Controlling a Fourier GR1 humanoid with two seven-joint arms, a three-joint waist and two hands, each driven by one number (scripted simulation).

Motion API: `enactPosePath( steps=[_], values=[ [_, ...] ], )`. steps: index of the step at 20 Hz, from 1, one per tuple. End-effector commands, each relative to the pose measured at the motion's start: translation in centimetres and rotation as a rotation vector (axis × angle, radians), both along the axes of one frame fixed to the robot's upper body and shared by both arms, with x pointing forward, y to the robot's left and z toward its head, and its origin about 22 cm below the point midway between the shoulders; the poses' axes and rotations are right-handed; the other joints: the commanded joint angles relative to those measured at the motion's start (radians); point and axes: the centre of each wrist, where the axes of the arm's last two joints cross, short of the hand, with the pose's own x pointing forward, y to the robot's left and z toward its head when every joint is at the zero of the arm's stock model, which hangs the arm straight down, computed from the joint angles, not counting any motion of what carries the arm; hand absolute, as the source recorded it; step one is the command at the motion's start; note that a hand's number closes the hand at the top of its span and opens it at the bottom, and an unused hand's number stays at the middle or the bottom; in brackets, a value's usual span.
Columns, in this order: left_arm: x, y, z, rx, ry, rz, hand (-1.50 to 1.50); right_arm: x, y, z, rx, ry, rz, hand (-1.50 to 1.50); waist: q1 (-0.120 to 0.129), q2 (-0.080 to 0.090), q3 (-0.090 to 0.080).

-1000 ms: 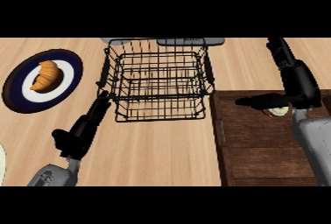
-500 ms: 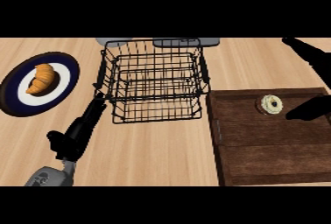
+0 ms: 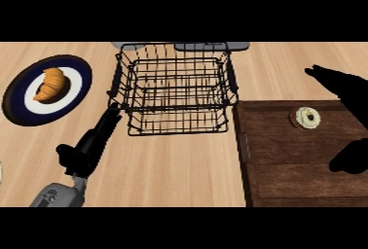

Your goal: Pick the cupcake from the tray and place it in the tiered basket

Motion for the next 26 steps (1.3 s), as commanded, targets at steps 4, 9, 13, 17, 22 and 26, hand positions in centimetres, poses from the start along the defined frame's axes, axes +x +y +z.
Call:
enactPosePath(
  steps=[4, 9, 13, 17, 22, 26],
  values=[
    [-0.4, -1.4, -0.4, -0.001, -0.021, -0.010, 0.00, -2.1, 0.8, -1.8, 0.008, -0.093, -0.113, -1.50, 0.015, 0.005, 0.002],
    [1.8, 0.7, 0.5, -0.013, -0.008, 0.002, 0.00, -0.4, 0.4, -4.1, -0.128, -0.034, -0.203, -1.50, 0.017, 0.008, 0.002],
    [0.0, -1.9, 0.3, -0.017, -0.011, -0.011, 0.00, -0.9, -1.9, -6.6, -0.104, 0.004, -0.219, -1.50, 0.014, 0.006, 0.002],
    [0.0, 0.0, 0.2, -0.008, 0.014, -0.012, 0.00, 0.0, -1.3, -8.1, -0.090, 0.037, -0.206, -1.50, 0.016, 0.007, 0.002],
    [-0.6, 0.0, 0.2, -0.005, -0.012, -0.023, 0.00, 2.6, -2.9, -11.0, -0.084, 0.019, -0.246, -1.50, 0.023, 0.007, 0.003],
    [-1.1, 0.1, -0.5, 0.000, 0.002, -0.019, 0.00, 1.6, -4.5, -9.5, -0.076, 0.026, -0.276, -1.50, 0.017, 0.006, 0.002]
  ],
)
